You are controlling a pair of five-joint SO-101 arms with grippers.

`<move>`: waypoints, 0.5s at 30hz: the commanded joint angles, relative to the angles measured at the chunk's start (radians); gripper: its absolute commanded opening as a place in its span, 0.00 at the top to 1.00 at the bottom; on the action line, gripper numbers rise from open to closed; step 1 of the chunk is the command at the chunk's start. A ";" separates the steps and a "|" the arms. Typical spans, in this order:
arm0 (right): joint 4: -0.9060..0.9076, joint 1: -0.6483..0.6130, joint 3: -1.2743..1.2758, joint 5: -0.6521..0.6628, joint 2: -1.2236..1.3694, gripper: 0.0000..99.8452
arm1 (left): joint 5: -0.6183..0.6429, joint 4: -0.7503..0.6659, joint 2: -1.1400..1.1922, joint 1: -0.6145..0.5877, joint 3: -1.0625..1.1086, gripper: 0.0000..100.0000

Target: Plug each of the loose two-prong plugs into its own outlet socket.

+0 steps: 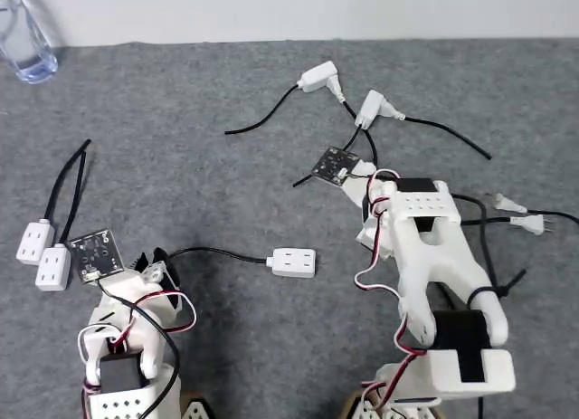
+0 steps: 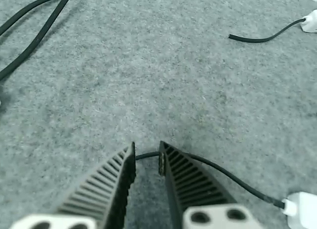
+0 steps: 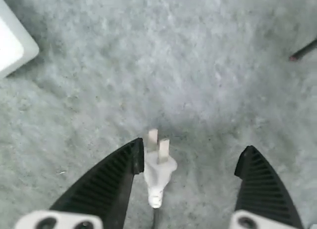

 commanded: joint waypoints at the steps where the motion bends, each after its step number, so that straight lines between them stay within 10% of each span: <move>1: -0.008 0.045 -0.012 0.015 -0.013 0.71 | -0.008 0.008 -0.008 -0.003 -0.008 0.92; 15: -0.125 0.189 0.002 0.086 -0.024 0.72 | -0.008 0.008 -0.006 -0.003 -0.008 0.92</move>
